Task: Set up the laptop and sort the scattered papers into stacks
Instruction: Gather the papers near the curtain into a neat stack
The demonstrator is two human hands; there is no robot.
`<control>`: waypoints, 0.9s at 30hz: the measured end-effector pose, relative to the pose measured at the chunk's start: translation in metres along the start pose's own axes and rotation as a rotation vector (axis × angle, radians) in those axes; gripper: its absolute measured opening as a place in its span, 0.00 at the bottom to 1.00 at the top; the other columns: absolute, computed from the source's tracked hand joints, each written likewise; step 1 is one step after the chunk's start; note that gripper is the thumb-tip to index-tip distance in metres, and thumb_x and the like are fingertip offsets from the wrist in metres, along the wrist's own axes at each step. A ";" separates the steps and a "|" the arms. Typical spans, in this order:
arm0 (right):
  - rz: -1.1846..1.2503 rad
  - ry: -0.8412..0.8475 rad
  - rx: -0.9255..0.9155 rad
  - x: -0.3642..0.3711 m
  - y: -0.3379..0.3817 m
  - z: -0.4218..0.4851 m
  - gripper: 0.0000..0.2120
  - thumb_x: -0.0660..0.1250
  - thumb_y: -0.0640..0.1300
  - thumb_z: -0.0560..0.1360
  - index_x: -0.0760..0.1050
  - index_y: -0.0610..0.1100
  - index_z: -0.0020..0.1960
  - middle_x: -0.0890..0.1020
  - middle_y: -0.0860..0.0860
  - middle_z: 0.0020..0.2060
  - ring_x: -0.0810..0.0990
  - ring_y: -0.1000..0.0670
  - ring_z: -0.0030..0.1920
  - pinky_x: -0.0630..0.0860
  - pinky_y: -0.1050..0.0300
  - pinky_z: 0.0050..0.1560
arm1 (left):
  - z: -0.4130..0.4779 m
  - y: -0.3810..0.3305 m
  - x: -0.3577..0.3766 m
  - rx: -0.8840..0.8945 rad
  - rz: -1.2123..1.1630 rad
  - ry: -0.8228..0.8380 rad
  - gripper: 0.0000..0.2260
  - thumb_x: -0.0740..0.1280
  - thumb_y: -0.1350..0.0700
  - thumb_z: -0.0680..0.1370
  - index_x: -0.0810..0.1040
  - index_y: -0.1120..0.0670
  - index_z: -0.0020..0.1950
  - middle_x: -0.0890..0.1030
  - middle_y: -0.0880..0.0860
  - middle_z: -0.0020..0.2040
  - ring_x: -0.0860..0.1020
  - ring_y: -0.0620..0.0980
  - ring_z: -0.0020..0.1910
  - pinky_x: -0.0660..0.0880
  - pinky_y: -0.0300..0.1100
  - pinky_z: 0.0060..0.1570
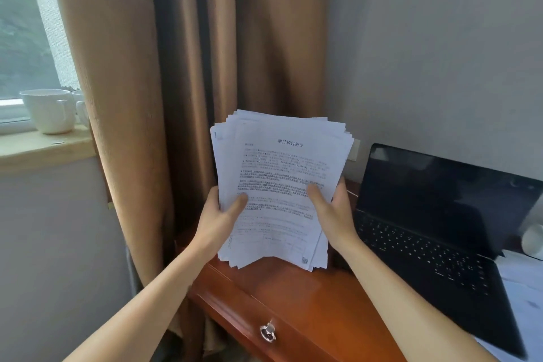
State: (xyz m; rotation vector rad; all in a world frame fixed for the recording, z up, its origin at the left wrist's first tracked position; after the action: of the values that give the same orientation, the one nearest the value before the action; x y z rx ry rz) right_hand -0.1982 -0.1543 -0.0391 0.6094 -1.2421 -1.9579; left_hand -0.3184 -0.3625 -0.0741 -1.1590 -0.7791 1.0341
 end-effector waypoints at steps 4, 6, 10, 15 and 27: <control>-0.016 0.023 -0.036 0.003 0.008 0.008 0.25 0.71 0.44 0.79 0.63 0.51 0.70 0.80 0.55 0.61 0.80 0.54 0.62 0.78 0.43 0.64 | 0.010 -0.023 0.000 0.031 -0.021 0.000 0.36 0.77 0.32 0.67 0.73 0.47 0.70 0.84 0.47 0.61 0.85 0.49 0.58 0.83 0.54 0.58; -0.057 0.072 -0.058 0.007 0.009 0.007 0.29 0.71 0.43 0.79 0.58 0.52 0.72 0.77 0.55 0.64 0.79 0.55 0.63 0.79 0.45 0.64 | 0.010 -0.031 0.003 0.042 -0.013 -0.007 0.40 0.77 0.29 0.64 0.73 0.47 0.70 0.84 0.47 0.61 0.84 0.50 0.59 0.82 0.57 0.59; -0.112 0.108 -0.077 0.007 0.006 0.007 0.29 0.70 0.42 0.79 0.56 0.52 0.71 0.75 0.57 0.65 0.77 0.57 0.64 0.78 0.46 0.65 | 0.008 -0.031 0.008 0.004 -0.069 -0.056 0.31 0.80 0.38 0.69 0.75 0.48 0.68 0.85 0.48 0.59 0.85 0.52 0.57 0.82 0.59 0.59; -0.082 0.054 -0.078 -0.001 0.018 0.017 0.28 0.71 0.50 0.76 0.59 0.55 0.70 0.76 0.56 0.64 0.78 0.55 0.63 0.78 0.39 0.63 | 0.007 -0.030 0.008 -0.014 -0.121 -0.093 0.16 0.76 0.50 0.78 0.79 0.49 0.63 0.87 0.48 0.56 0.86 0.53 0.53 0.82 0.61 0.57; -1.204 0.194 -0.840 0.050 0.134 0.052 0.27 0.57 0.59 0.78 0.69 0.50 0.75 0.78 0.53 0.63 0.72 0.50 0.65 0.61 0.50 0.70 | -0.005 -0.032 0.010 0.070 -0.150 -0.104 0.14 0.75 0.51 0.78 0.81 0.49 0.62 0.87 0.48 0.53 0.87 0.50 0.51 0.84 0.48 0.49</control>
State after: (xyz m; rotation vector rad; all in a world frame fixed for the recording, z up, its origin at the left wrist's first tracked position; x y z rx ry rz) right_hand -0.2226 -0.2006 0.1037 1.1667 0.3077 -2.9340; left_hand -0.3024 -0.3571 -0.0443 -0.9784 -0.8913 0.9942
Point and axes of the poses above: each hand's wrist, its own z-axis towards the middle knuckle, its own x-axis out of the palm, y = z × x, the point moved 2 cm from there along z, towards the middle knuckle
